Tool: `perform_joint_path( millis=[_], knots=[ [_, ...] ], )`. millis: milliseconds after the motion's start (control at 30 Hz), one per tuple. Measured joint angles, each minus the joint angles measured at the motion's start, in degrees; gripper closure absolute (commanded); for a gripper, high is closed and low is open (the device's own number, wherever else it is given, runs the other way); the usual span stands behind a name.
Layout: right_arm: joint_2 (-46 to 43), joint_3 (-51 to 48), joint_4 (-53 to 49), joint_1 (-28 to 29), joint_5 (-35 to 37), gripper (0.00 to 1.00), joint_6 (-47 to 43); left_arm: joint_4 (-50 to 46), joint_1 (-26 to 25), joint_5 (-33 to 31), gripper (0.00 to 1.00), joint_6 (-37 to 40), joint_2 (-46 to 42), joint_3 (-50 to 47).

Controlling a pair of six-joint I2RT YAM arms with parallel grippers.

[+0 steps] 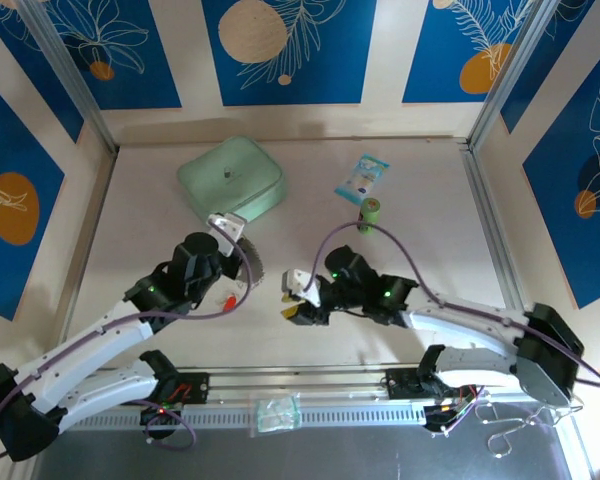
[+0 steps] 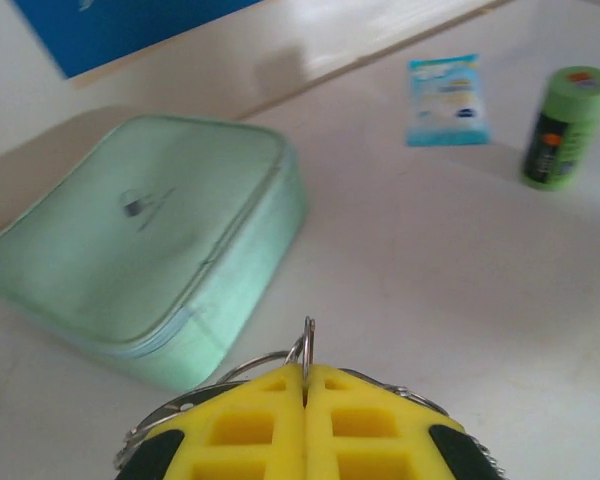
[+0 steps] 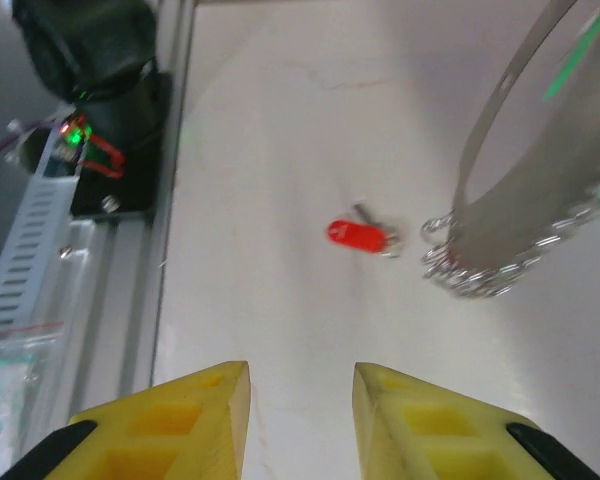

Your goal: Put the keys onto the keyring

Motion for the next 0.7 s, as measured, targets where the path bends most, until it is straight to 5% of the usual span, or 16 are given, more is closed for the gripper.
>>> perform_joint_path(
  millis=[300,700],
  knots=[
    [24.4,8.7,12.0,5.3,5.0,0.66,4.4,-3.8,10.8,-6.6,1.0,-5.9,-6.6,-1.8],
    [40.4,19.3,15.1,2.7,10.7,0.66,11.7,-4.0,12.2,-9.4,1.0,-6.1,-11.8,-4.8]
  ],
)
